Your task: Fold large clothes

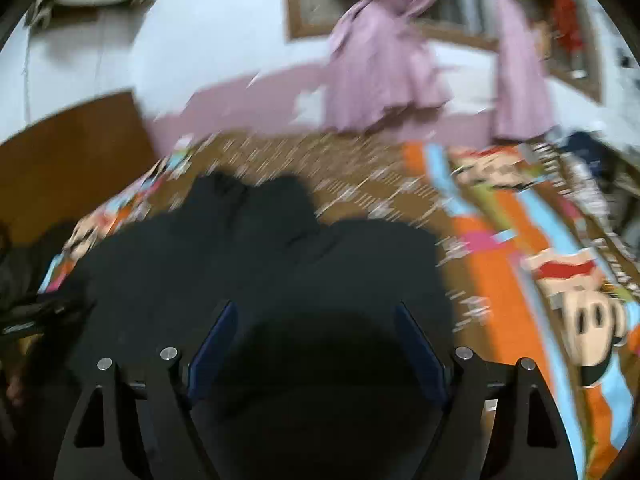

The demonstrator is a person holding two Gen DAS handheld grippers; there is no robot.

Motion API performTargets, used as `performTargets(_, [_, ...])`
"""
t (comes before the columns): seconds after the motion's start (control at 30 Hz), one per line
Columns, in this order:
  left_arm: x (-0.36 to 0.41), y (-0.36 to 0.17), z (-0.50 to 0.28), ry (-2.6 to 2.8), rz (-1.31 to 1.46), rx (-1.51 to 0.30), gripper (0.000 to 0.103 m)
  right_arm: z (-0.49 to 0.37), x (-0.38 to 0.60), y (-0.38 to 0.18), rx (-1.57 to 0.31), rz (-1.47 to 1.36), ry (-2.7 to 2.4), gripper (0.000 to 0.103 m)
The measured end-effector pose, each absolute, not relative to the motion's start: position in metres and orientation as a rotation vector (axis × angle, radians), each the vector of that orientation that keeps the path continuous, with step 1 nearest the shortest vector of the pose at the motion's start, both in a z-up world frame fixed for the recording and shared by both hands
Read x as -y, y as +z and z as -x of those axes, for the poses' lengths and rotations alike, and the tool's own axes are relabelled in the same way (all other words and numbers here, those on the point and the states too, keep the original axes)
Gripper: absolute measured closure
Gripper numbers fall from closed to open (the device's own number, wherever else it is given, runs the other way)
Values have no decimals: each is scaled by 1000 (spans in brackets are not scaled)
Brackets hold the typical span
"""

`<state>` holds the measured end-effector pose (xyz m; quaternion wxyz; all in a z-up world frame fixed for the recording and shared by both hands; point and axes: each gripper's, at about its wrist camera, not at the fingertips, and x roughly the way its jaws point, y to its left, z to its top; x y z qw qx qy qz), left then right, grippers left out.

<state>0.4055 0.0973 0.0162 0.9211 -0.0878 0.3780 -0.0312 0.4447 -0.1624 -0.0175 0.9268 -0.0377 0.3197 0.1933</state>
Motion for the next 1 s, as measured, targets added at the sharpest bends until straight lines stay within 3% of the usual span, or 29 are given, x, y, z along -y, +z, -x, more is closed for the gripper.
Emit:
performTargets(0.27, [-77,-36,-416,-55,21,-865,44,-461,142,-82,-797,235,401,23])
performTargets(0.7, [-55,-68,-429,15,-179,-930,43,-458,137,-97,-803,284,396,23])
performTargets(1.0, [-70,-58,-421,-50,-78,-881,39,-449,151,-85,-731,181,463,20])
